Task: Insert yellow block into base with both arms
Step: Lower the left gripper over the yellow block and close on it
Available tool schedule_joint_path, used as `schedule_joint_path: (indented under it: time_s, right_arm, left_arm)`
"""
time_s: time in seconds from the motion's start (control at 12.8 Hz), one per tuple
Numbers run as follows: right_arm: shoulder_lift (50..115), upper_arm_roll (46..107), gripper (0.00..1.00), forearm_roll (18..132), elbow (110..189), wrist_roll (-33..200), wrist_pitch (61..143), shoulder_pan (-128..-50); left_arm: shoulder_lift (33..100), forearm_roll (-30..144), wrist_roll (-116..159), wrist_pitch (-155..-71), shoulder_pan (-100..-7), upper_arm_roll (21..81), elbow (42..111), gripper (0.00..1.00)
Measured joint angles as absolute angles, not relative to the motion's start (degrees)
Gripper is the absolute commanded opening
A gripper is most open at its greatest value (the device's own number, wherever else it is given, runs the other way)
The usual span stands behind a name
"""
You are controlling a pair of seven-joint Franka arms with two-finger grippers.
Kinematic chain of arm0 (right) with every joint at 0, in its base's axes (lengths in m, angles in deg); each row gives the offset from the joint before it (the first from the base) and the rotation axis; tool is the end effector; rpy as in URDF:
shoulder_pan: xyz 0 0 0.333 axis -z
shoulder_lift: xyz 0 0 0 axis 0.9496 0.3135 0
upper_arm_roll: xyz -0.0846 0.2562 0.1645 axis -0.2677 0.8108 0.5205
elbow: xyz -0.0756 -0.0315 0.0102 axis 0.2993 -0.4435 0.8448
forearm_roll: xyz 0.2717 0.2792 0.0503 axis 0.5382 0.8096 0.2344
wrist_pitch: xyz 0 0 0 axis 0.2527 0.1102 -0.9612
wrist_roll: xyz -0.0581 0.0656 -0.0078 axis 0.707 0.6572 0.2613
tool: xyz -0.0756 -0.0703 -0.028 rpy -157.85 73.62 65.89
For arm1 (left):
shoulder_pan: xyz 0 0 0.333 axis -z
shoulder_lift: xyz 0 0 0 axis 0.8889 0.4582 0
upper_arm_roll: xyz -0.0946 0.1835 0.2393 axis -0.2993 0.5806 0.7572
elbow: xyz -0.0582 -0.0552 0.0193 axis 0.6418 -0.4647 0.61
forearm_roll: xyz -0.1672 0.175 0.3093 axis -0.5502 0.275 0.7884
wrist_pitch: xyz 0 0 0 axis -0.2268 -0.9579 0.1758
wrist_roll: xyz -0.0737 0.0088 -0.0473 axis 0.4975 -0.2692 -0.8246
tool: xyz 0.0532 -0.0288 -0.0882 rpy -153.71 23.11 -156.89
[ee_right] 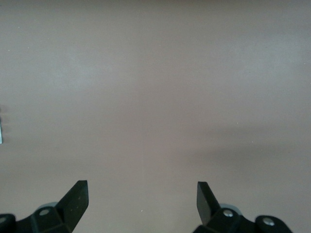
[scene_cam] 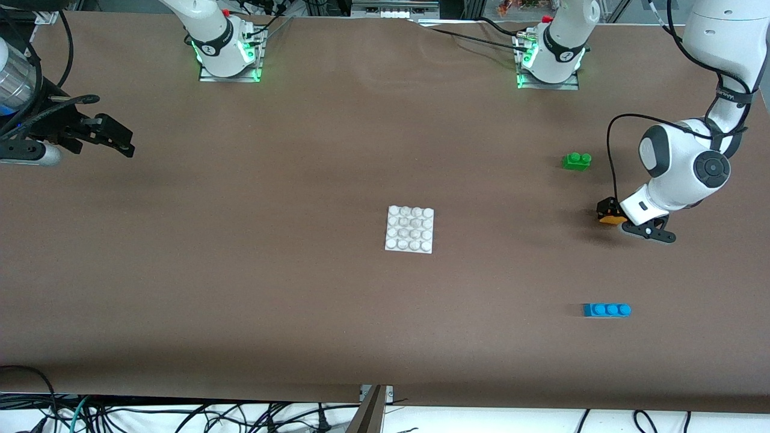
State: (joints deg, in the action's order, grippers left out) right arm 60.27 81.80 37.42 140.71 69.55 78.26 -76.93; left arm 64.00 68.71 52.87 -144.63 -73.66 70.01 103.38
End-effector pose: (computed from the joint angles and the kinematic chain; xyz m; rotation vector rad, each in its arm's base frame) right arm 0.5630 0.0510 0.6101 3.1253 -0.0960 -0.0057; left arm 0.5406 0.1132 0.1934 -3.0898 0.4186 0.0455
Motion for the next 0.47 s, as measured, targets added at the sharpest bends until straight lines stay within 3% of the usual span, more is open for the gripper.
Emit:
schedule_joint_path:
  time_s: [0.31, 0.47]
  right_arm:
    - [60.67, 81.75, 0.99, 37.37, 140.73, 69.41, 77.91, -76.72]
    - [60.87, 81.58, 0.99, 37.37, 140.83, 69.39, 77.76, -76.48]
  left_arm:
    - [64.0, 68.71, 54.11, -144.86, -74.57, 70.05, 103.57, 0.95]
    - [64.0, 68.71, 54.16, -144.9, -74.57, 70.04, 103.7, 0.71]
